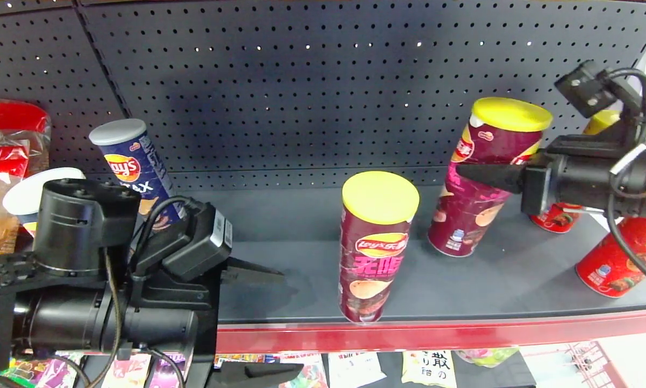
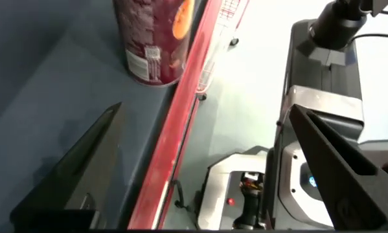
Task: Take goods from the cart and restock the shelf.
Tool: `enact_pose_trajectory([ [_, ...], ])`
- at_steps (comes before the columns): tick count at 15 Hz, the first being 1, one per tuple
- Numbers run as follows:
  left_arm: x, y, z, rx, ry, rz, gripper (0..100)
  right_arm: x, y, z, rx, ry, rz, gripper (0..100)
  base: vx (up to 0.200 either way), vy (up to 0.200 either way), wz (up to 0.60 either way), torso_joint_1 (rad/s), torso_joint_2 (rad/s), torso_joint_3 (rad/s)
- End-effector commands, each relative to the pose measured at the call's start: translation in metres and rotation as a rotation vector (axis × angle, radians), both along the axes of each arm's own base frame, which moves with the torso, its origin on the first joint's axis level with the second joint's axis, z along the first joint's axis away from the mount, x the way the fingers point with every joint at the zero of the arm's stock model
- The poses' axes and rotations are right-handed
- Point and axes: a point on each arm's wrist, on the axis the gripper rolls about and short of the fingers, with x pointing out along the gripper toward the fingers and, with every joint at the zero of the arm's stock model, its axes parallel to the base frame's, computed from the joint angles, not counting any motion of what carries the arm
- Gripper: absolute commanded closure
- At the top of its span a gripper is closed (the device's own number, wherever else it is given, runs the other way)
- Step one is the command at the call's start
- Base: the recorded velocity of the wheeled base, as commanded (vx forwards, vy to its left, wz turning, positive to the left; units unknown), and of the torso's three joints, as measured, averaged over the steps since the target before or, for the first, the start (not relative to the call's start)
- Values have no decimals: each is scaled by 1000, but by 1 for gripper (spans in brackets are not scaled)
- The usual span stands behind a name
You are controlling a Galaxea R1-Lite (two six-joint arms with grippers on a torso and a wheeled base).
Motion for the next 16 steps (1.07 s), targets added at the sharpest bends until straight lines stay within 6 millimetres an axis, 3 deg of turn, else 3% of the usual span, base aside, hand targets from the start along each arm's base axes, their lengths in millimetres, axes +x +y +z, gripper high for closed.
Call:
enact_pose_trajectory([
  [1, -8, 5, 0, -3, -5, 1, 0, 38, 24, -12, -14, 48, 56, 100, 0, 0, 0, 0, 0, 0],
  [7, -11, 12, -1, -8, 14, 29, 0, 84, 53, -18, -15, 45, 89, 100, 0, 0, 0, 0, 0, 0],
  [16, -10, 12, -1, -11, 27, 36, 0, 96, 68, -25, 7, 44, 117, 100, 0, 0, 0, 0, 0, 0],
])
